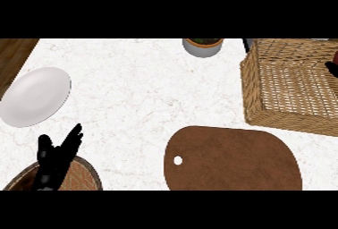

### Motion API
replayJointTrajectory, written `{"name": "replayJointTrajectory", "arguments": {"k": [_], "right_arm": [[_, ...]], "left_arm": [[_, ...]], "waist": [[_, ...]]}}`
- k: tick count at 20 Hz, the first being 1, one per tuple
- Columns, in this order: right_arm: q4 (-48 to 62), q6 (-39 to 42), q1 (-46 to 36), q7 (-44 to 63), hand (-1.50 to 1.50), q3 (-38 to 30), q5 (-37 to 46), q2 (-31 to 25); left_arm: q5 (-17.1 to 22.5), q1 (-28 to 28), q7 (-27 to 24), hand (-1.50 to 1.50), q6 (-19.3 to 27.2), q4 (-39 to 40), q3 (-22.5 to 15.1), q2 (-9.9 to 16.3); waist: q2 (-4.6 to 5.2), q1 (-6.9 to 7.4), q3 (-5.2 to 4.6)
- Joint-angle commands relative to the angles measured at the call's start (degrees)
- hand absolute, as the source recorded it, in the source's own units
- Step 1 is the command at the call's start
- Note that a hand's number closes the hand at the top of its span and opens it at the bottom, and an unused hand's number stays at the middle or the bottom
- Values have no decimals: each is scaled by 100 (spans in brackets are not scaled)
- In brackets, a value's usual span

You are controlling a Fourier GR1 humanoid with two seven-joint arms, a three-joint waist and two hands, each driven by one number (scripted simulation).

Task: Pick the bell pepper from the cutting board and place it in the basket

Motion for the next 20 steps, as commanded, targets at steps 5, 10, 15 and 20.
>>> {"name": "replayJointTrajectory", "arguments": {"k": [5, 10, 15, 20], "right_arm": [[137, 129, 161, -541, -150, 5, -213, -375], [328, -78, 14, -737, -150, -446, -633, -574], [320, 58, 159, -578, -150, -1053, -1180, -924], [539, 621, 710, -707, -150, -1535, -1506, -1750]], "left_arm": [[-60, -108, 91, 0, -138, 370, 136, -47], [-159, 264, 257, 0, -12, -184, 13, -168], [-179, 230, 119, 0, -103, 4, 70, -152], [-226, 418, 59, 0, -49, -166, 83, -215]], "waist": [[6, -70, -45], [5, -38, -42], [-2, -84, -43], [-3, -90, -41]]}}
